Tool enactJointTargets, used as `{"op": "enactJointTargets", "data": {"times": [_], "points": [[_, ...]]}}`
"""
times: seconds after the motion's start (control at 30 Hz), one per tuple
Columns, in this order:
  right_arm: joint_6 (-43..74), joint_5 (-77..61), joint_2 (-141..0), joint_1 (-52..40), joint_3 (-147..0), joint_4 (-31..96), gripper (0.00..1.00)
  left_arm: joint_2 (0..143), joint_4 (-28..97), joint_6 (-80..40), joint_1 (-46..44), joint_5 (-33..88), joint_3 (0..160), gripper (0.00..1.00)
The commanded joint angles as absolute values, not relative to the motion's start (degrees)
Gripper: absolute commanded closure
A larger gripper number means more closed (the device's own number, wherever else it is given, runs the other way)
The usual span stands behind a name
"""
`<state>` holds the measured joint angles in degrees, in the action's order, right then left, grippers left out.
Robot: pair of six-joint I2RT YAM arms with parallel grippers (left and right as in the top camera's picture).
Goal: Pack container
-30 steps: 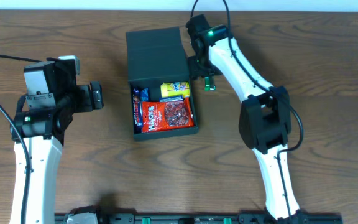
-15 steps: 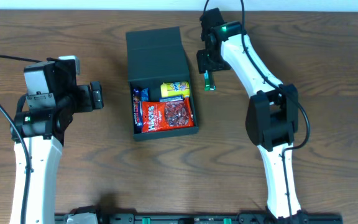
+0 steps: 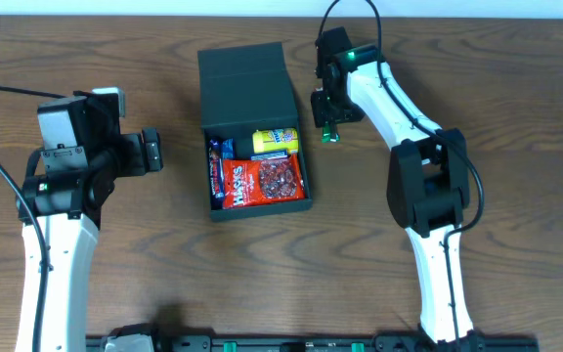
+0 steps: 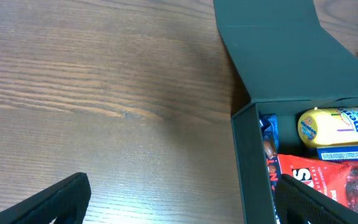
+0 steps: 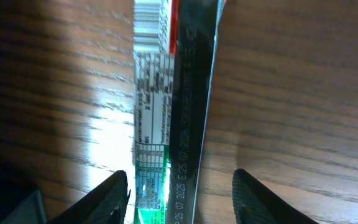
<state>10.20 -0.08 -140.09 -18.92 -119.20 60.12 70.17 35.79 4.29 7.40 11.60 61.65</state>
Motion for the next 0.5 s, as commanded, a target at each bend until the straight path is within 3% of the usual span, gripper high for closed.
{"op": "enactJointTargets", "data": {"times": [0.0,0.47], "points": [[9.7,-0.3,-139.9,-18.6,-118.6,59.7,0.46,69.6,35.9,3.9,7.6,11.0,63.3,0.05],[9.8,-0.3,-139.9,-18.5,-114.6,57.9,0.52,69.6,35.9,3.8,7.6,11.0,63.3,0.05]]}}
